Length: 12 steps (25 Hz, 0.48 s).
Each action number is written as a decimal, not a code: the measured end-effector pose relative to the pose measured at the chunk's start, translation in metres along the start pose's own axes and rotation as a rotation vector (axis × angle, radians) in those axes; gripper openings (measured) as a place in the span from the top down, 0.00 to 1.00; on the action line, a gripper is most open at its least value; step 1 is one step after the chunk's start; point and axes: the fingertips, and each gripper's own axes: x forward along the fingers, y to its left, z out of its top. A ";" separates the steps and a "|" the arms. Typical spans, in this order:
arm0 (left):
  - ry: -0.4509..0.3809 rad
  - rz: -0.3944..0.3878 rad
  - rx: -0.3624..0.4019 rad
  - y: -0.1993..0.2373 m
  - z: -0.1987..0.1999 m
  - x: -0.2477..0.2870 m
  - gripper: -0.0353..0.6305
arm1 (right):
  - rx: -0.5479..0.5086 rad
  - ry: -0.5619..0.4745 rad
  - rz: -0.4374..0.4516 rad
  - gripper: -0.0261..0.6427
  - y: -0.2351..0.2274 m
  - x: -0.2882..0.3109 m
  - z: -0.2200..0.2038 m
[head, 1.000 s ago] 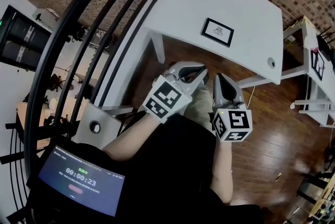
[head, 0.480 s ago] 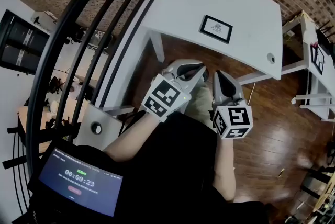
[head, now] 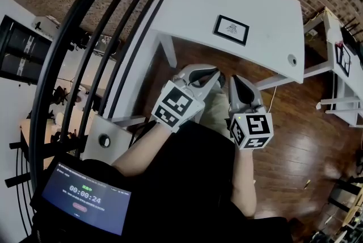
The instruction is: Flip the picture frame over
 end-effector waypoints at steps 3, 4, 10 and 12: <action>0.001 0.000 0.002 0.000 0.000 0.000 0.92 | 0.000 -0.001 0.000 0.97 0.000 0.000 0.000; 0.001 0.000 0.003 0.000 -0.001 -0.001 0.92 | 0.000 -0.001 -0.001 0.97 0.000 0.000 0.000; 0.002 0.001 0.004 0.000 -0.001 -0.002 0.92 | 0.000 -0.002 0.001 0.97 0.002 0.000 -0.001; 0.003 0.001 0.003 0.001 -0.001 -0.001 0.92 | 0.000 -0.002 0.001 0.97 0.001 0.000 0.000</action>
